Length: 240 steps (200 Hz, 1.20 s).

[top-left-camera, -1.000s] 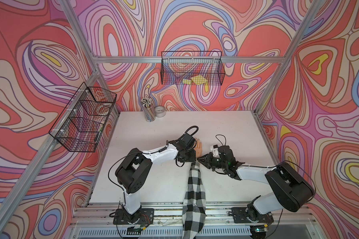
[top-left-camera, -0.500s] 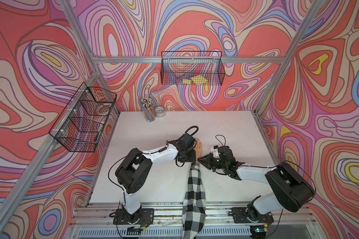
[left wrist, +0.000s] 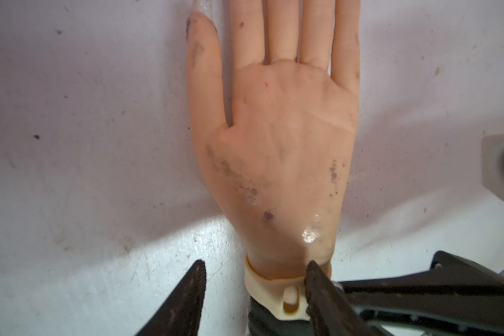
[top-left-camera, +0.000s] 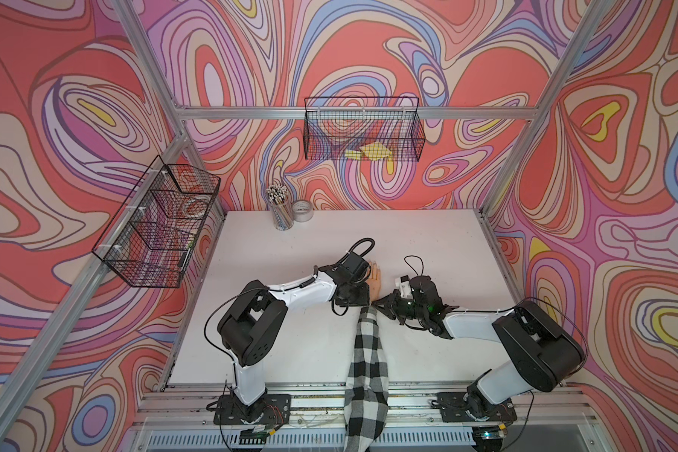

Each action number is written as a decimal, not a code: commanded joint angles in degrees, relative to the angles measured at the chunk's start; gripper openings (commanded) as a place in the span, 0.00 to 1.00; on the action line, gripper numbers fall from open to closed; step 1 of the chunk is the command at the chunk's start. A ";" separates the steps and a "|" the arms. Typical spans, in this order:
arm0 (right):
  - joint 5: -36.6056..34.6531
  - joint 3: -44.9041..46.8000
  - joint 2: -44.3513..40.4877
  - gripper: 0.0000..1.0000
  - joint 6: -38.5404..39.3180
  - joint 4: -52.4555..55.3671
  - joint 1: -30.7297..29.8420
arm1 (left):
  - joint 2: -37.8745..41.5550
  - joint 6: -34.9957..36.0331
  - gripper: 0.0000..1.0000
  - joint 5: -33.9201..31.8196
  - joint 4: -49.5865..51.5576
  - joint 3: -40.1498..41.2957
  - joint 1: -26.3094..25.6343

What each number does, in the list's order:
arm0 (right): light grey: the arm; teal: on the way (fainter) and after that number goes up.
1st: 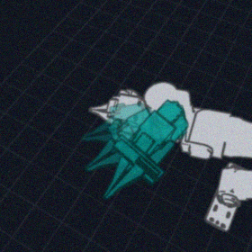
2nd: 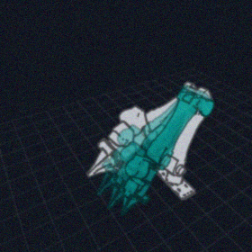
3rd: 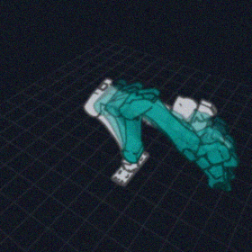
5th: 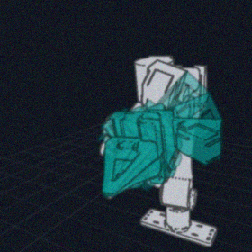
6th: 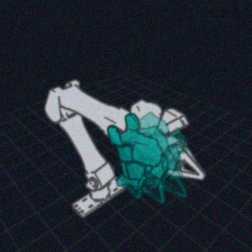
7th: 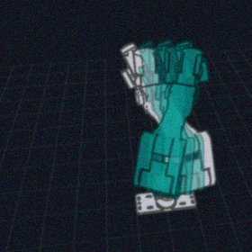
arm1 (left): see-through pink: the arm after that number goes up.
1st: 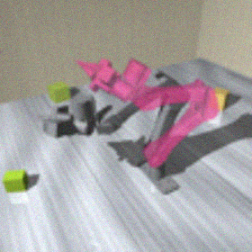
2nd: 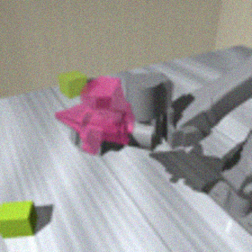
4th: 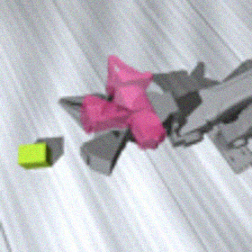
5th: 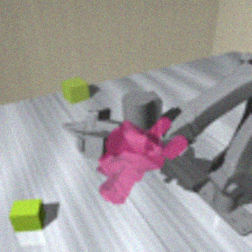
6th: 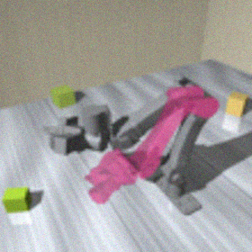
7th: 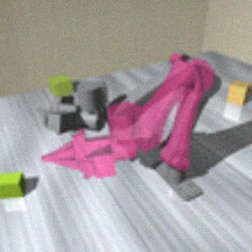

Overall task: Take off the watch
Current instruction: Take off the watch from the hand.

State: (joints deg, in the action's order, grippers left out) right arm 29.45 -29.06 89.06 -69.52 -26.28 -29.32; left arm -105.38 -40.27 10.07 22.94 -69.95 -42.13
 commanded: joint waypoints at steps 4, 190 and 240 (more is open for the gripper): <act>0.69 -1.28 1.19 0.04 0.34 -1.71 -0.23 | 0.84 0.19 0.57 0.06 1.91 1.05 0.10; 1.75 -7.25 -1.25 0.00 1.84 3.06 -0.29 | 4.40 2.39 0.65 -2.16 4.21 -0.01 3.10; 1.80 -8.21 -1.13 0.00 2.01 3.72 -0.25 | 5.09 2.65 0.66 -2.32 4.48 0.04 4.16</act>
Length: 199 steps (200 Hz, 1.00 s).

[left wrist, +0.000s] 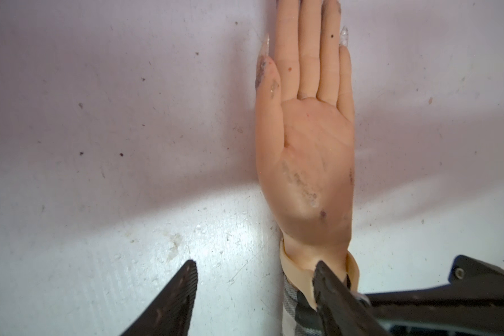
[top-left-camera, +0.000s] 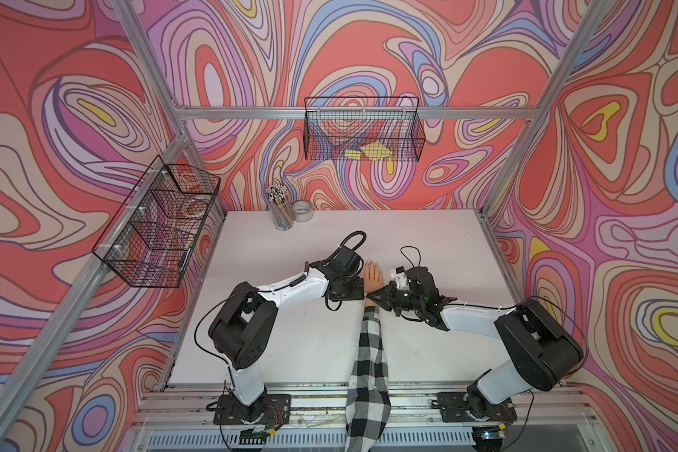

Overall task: Take off the watch
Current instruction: Take off the watch from the hand.

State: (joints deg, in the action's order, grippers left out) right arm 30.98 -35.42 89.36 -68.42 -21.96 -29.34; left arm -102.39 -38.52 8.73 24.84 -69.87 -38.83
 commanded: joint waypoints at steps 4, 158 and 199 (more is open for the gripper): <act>0.32 -1.92 -1.44 0.00 0.89 -0.56 -0.21 | 2.18 0.89 0.67 -1.00 2.58 -0.01 1.02; 1.46 -12.43 -1.73 0.00 4.10 7.48 -0.32 | 10.26 2.64 0.86 -2.27 3.35 4.42 10.34; 1.61 -19.08 -0.36 0.00 5.67 11.09 -0.23 | 12.66 3.10 0.98 -3.37 4.58 5.34 13.39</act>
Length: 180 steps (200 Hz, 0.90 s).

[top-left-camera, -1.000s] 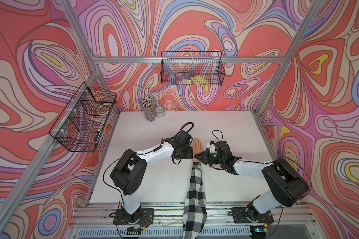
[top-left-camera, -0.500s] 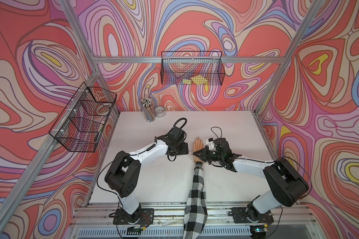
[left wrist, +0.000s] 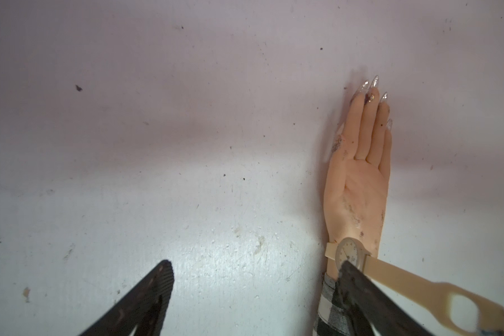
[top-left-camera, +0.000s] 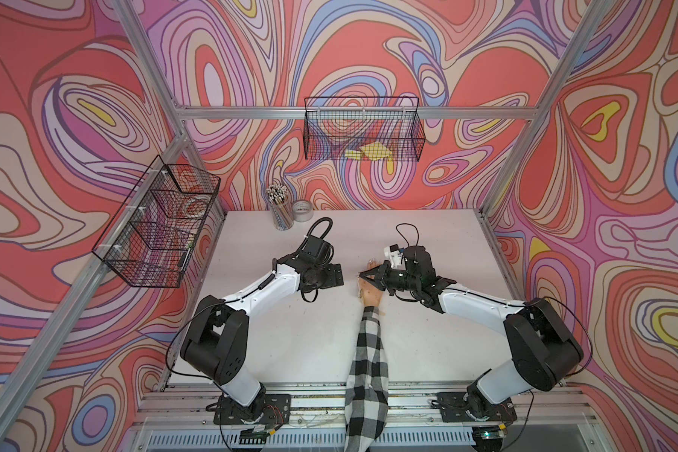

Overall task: Take off the watch
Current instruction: Take off the watch from the hand, then place the watch at the center of the board.

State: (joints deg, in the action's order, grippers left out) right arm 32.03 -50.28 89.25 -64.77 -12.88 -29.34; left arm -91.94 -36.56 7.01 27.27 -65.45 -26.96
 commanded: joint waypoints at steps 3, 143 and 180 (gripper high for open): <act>0.57 -4.76 -0.09 0.00 2.17 2.25 -0.22 | 2.34 1.17 0.98 -1.58 2.23 0.98 1.75; 1.23 -36.45 27.80 0.00 -0.17 -3.74 1.37 | 4.67 0.43 0.99 -0.93 2.22 3.66 3.89; 1.50 -32.54 27.03 0.00 -1.64 -9.04 4.82 | 4.77 0.52 0.99 -1.09 2.45 3.84 3.93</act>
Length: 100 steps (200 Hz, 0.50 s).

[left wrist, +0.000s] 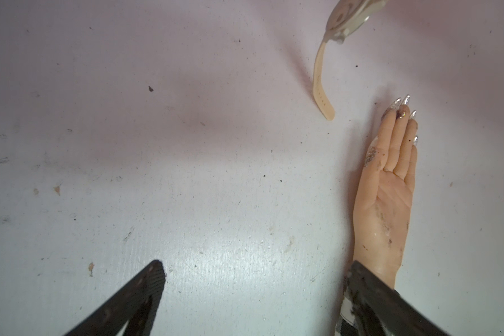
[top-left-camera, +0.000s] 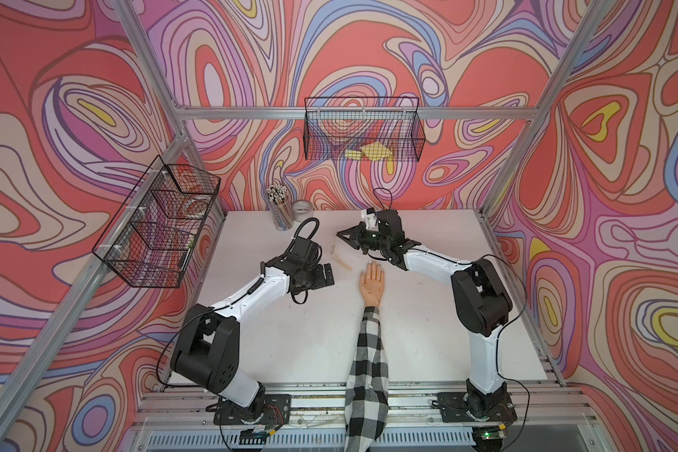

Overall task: Take off the watch
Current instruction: Place the watch at the center of the board.

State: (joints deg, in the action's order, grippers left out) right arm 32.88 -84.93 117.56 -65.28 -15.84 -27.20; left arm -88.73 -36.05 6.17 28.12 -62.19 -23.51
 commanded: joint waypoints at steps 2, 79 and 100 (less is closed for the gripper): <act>0.66 2.48 -1.56 0.00 -1.12 -6.24 2.99 | 1.48 -0.05 0.99 -0.17 1.59 0.58 0.48; 3.32 26.87 -18.61 0.00 5.20 -5.00 15.64 | -0.13 -1.28 0.99 1.36 0.68 -0.83 0.48; 3.94 34.62 -23.93 0.00 6.32 -4.44 19.41 | -0.46 -1.61 0.99 1.94 0.36 -1.00 0.41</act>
State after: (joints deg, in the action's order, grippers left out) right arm 35.11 -56.73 99.04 -62.11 -20.51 -10.57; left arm -88.62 -36.71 7.42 28.08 -62.15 -23.51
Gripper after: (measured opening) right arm 0.048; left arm 0.992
